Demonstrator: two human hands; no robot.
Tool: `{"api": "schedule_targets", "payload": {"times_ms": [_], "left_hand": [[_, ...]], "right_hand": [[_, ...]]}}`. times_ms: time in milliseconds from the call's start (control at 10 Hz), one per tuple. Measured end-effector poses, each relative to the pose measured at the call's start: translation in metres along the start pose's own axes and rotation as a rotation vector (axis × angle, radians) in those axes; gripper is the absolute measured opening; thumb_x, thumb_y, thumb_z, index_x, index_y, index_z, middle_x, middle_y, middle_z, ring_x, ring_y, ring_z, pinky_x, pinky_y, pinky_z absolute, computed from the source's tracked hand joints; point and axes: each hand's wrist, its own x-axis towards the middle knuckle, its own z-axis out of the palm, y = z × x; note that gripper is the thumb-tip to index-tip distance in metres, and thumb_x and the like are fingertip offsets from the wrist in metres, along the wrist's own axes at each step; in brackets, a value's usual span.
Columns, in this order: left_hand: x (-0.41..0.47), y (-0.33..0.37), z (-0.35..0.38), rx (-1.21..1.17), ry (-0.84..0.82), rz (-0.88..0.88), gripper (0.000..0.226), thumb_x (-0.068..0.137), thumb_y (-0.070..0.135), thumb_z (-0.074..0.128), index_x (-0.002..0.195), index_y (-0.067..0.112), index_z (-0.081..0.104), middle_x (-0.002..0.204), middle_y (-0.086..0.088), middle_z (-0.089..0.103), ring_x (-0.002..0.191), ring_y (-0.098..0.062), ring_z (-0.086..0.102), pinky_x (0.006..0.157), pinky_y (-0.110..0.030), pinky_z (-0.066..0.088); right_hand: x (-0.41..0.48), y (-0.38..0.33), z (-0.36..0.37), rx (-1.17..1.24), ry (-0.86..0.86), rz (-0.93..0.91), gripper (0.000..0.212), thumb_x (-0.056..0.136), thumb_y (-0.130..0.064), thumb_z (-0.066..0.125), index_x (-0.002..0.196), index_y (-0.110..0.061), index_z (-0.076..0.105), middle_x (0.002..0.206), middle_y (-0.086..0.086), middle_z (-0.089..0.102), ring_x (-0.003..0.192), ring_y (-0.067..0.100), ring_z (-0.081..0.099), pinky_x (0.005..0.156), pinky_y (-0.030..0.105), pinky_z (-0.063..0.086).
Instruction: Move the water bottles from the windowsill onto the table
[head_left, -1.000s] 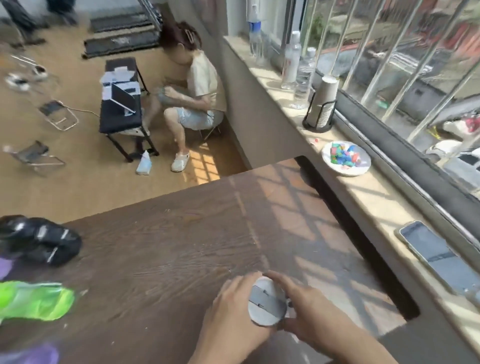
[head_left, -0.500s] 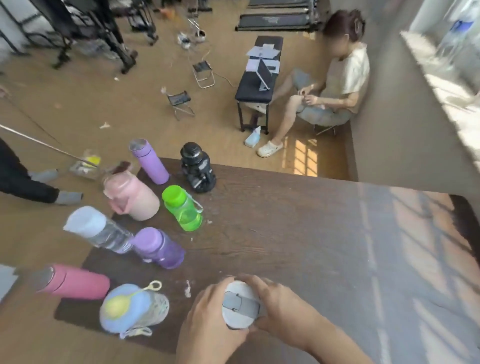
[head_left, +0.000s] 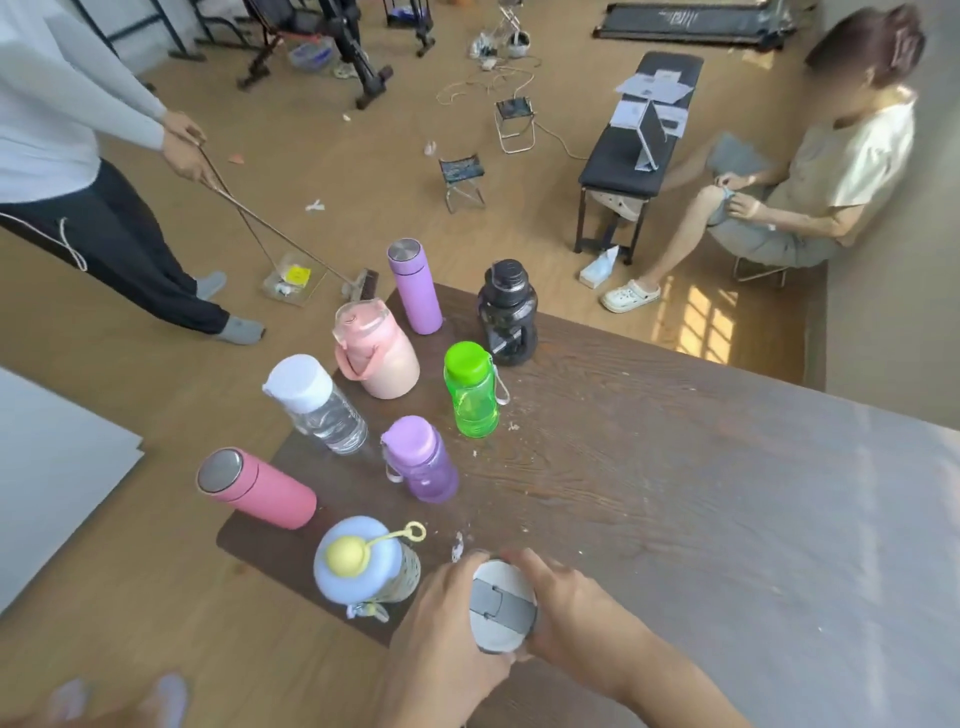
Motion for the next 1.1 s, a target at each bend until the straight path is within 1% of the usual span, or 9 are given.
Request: {"api": "schedule_targets", "payload": {"times_ms": [100,300,400,500,700,800,900,1000,1100], "left_hand": [[-0.002,-0.005,-0.002,-0.017,-0.013,0.015,0.098,0.052,0.067,0.075,0.139,0.049,0.035,0.126,0.027,0.047,0.124,0.005,0.042,0.09,-0.018,0.042],[-0.006,-0.012,-0.002,-0.021,-0.04,0.003,0.1,0.056,0.062,0.079,0.142,0.048,0.032,0.128,0.026,0.044,0.125,0.006,0.04,0.084,-0.011,0.032],[-0.006,-0.015,0.0,-0.038,-0.055,0.0,0.102,0.058,0.059,0.082,0.144,0.044,0.03,0.131,0.023,0.042,0.128,0.002,0.039,0.088,-0.013,0.035],[-0.005,-0.015,0.002,-0.029,-0.054,0.007,0.102,0.058,0.059,0.083,0.145,0.043,0.031,0.132,0.024,0.044,0.13,0.002,0.039,0.093,-0.017,0.041],[-0.004,-0.016,0.004,-0.045,-0.047,0.003,0.102,0.056,0.058,0.084,0.145,0.038,0.037,0.132,0.022,0.047,0.129,0.0,0.041,0.09,-0.011,0.034],[-0.006,-0.018,0.006,-0.035,-0.068,0.015,0.103,0.059,0.056,0.085,0.146,0.037,0.034,0.132,0.023,0.043,0.129,-0.002,0.04,0.089,-0.012,0.032],[-0.005,-0.017,0.002,-0.014,-0.103,0.036,0.105,0.064,0.055,0.084,0.149,0.04,0.024,0.133,0.027,0.034,0.133,-0.002,0.036,0.088,-0.013,0.03],[-0.002,-0.01,-0.006,0.023,-0.145,0.038,0.108,0.068,0.054,0.082,0.152,0.041,0.016,0.137,0.027,0.028,0.135,0.0,0.032,0.089,-0.014,0.029],[-0.001,0.001,-0.019,0.041,-0.157,0.053,0.108,0.068,0.053,0.081,0.152,0.044,0.014,0.141,0.031,0.023,0.138,0.003,0.028,0.094,-0.018,0.035]], "right_hand": [[0.003,-0.001,0.006,-0.009,-0.013,0.002,0.081,0.074,-0.028,0.08,0.14,-0.035,0.035,0.13,-0.003,0.059,0.113,0.021,0.06,0.09,0.033,0.047],[0.005,-0.002,0.012,-0.033,-0.008,-0.01,0.08,0.075,-0.025,0.076,0.142,-0.035,0.034,0.131,-0.004,0.058,0.114,0.021,0.059,0.089,0.032,0.045],[0.002,-0.003,0.013,-0.028,-0.014,-0.022,0.077,0.077,-0.021,0.071,0.142,-0.035,0.032,0.135,-0.003,0.055,0.117,0.021,0.057,0.091,0.032,0.045],[0.001,-0.002,0.012,-0.019,-0.005,-0.028,0.079,0.078,-0.019,0.069,0.145,-0.035,0.03,0.138,-0.004,0.053,0.121,0.02,0.055,0.095,0.031,0.045],[0.002,-0.002,0.013,-0.046,-0.012,-0.021,0.085,0.08,-0.022,0.072,0.15,-0.034,0.025,0.142,-0.003,0.05,0.125,0.022,0.053,0.099,0.034,0.044],[0.0,-0.002,0.015,-0.042,-0.014,-0.01,0.087,0.08,-0.024,0.073,0.15,-0.036,0.023,0.143,-0.005,0.047,0.127,0.021,0.051,0.101,0.036,0.044],[-0.001,0.001,0.019,-0.027,0.0,-0.012,0.088,0.082,-0.023,0.072,0.152,-0.036,0.02,0.144,-0.004,0.046,0.128,0.019,0.05,0.101,0.035,0.044],[-0.003,0.0,0.018,-0.027,0.002,0.0,0.091,0.082,-0.025,0.073,0.154,-0.034,0.018,0.145,-0.003,0.046,0.129,0.018,0.049,0.101,0.032,0.043],[-0.006,-0.003,0.013,0.011,-0.015,0.002,0.096,0.082,-0.023,0.075,0.156,-0.029,0.015,0.149,-0.002,0.042,0.133,0.017,0.046,0.103,0.029,0.039]]}}
